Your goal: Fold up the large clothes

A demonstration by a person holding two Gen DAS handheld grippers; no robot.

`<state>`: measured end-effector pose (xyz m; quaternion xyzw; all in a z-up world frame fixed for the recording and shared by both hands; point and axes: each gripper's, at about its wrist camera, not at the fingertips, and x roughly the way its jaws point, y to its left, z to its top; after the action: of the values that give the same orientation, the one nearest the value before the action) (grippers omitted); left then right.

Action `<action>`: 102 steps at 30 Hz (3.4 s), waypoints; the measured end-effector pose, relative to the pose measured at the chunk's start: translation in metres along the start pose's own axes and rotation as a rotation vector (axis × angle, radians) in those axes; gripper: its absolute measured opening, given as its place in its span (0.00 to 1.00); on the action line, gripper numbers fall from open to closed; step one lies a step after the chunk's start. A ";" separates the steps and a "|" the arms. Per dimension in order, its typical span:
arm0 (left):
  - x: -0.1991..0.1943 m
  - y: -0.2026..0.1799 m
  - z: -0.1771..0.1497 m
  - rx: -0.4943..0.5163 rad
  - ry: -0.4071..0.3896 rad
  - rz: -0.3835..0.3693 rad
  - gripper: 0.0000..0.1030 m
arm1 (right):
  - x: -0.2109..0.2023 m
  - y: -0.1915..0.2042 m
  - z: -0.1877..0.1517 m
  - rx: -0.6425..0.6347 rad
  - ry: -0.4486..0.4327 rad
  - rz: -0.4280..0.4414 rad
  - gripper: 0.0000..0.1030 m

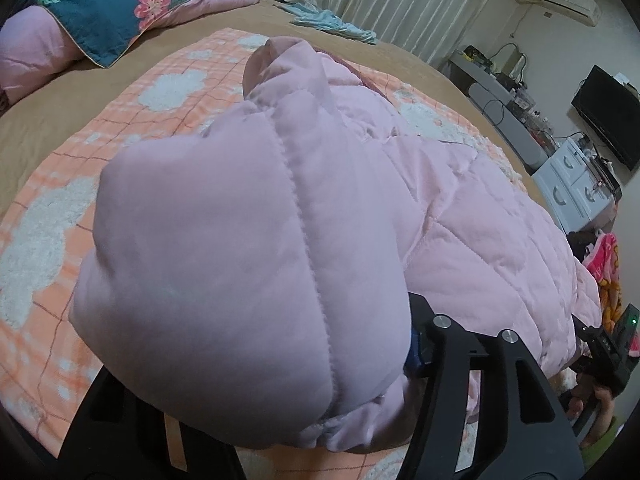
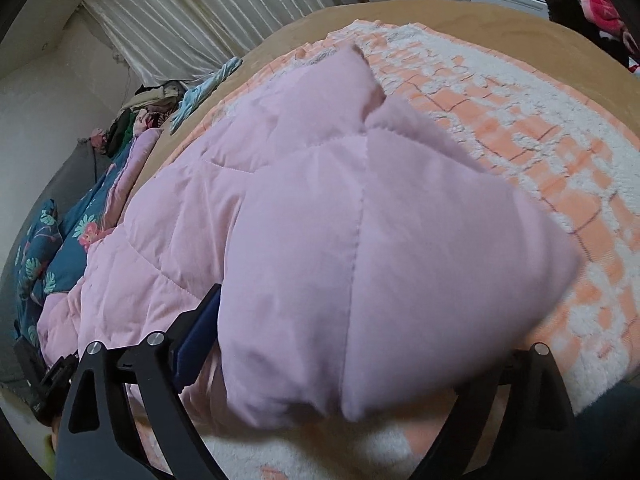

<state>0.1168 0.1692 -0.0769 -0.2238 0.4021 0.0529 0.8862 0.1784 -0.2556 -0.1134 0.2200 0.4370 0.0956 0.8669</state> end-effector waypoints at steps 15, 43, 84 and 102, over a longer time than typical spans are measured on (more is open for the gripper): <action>-0.025 0.012 -0.003 -0.018 0.023 -0.003 0.81 | -0.061 0.011 -0.010 -0.090 -0.078 -0.058 0.96; -0.145 -0.053 -0.016 0.128 -0.196 0.002 0.91 | -0.175 0.100 -0.049 -0.421 -0.316 -0.029 0.96; -0.105 -0.124 -0.095 0.364 -0.097 0.003 0.91 | -0.146 0.129 -0.121 -0.525 -0.228 -0.030 0.96; -0.107 -0.123 -0.092 0.367 -0.098 -0.005 0.91 | -0.148 0.130 -0.120 -0.519 -0.233 -0.028 0.96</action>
<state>0.0152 0.0276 -0.0077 -0.0566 0.3607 -0.0128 0.9309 -0.0034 -0.1581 -0.0099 -0.0058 0.2984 0.1666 0.9398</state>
